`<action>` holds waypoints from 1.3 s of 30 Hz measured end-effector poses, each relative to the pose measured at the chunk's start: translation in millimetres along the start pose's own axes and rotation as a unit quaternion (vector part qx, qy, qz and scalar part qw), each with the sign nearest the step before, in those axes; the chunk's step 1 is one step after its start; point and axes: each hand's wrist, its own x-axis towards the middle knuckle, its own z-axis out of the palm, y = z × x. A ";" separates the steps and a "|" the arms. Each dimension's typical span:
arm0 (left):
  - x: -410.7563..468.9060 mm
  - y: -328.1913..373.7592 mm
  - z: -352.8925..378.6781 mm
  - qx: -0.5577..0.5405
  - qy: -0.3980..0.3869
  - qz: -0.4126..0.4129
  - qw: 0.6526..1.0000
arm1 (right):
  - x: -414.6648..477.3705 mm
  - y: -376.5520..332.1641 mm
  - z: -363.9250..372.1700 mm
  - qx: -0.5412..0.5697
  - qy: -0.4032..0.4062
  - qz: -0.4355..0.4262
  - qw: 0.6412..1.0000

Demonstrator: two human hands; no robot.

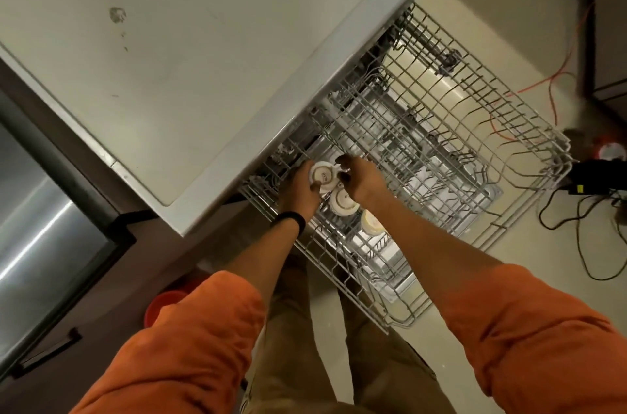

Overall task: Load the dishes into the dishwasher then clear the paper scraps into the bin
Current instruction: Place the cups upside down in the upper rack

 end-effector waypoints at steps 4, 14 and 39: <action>-20.9 17.5 -10.0 0.034 -0.003 0.012 0.999 | -18.5 -5.8 -21.1 -0.005 0.008 -0.024 1.000; -109.3 65.7 -60.7 0.159 0.070 0.159 0.972 | -97.1 -55.4 -71.8 0.007 0.074 -0.124 0.990; -180.9 -77.2 -378.4 0.081 0.377 0.145 0.911 | -128.8 -394.3 30.3 0.002 0.040 -0.378 0.925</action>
